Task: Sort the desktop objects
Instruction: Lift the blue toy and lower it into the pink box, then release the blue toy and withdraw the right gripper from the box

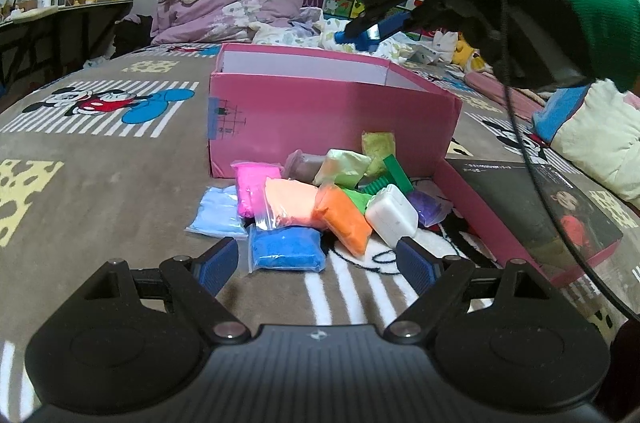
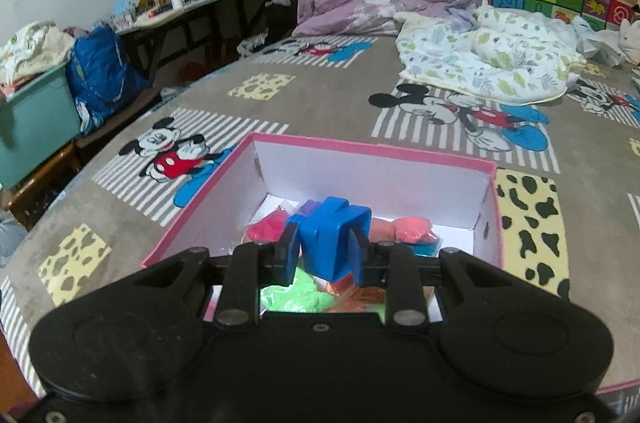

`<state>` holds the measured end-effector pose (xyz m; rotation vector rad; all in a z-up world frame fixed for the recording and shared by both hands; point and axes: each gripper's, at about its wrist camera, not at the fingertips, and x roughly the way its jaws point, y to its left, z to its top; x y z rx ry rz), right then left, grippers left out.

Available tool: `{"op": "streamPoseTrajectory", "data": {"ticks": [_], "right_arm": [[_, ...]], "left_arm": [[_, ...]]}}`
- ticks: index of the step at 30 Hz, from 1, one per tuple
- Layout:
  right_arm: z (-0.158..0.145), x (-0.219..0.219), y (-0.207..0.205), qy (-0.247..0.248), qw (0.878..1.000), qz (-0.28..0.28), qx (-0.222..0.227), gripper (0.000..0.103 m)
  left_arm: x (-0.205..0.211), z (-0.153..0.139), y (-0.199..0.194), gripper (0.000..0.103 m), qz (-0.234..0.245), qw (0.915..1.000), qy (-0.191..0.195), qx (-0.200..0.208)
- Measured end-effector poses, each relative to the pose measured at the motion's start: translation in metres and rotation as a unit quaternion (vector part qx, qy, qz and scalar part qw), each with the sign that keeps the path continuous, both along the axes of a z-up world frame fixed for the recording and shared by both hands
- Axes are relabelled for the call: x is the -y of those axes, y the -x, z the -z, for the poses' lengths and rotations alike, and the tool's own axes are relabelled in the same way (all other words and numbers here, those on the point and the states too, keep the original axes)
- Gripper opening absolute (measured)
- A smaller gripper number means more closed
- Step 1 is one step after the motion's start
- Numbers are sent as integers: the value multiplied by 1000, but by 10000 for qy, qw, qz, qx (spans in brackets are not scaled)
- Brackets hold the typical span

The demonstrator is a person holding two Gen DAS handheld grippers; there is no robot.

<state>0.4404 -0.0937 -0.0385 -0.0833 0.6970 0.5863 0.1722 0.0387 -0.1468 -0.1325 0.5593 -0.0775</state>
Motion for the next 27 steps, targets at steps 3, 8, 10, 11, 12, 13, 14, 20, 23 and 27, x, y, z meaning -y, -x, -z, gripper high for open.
{"op": "streamPoseTrajectory", "data": {"ticks": [3,8,10,11,12,13,14,20,23,27], "right_arm": [[6,-10,-12,95,9999,-19,-123,25],[18,-26,-30,288,9991,-54,-308,25],[24,-32,-36,365,9985,-77,-390,25],[26,-35,-39,392,9982,-81,-436,25],[28,-37,-42,427,9979,-83,-478,25],[31,-40,-44,472,9976,-86,-506,25],[33,-42,-47,511,9972,-83,-532,25],[45,-51,-60,639,9954,-61,-705,25],[49,-54,-65,672,9948,-44,-771,25],[52,-57,-69,693,9941,-24,-830,25]], "left_arm": [[-1,0,0,86,-2,10000,31,-7],[-4,1,-1,86,-6,10000,85,-26],[-4,1,-1,86,-7,9999,109,-34],[-5,1,-2,86,-6,9999,120,-39],[-5,1,-2,86,-4,9999,130,-46],[-5,1,-2,86,-5,9999,139,-53],[-6,2,-2,86,-5,9999,147,-58],[-7,2,-3,86,-9,9998,198,-82],[-8,3,-4,86,-12,9997,208,-91],[-8,3,-4,86,-18,9997,216,-102]]}}
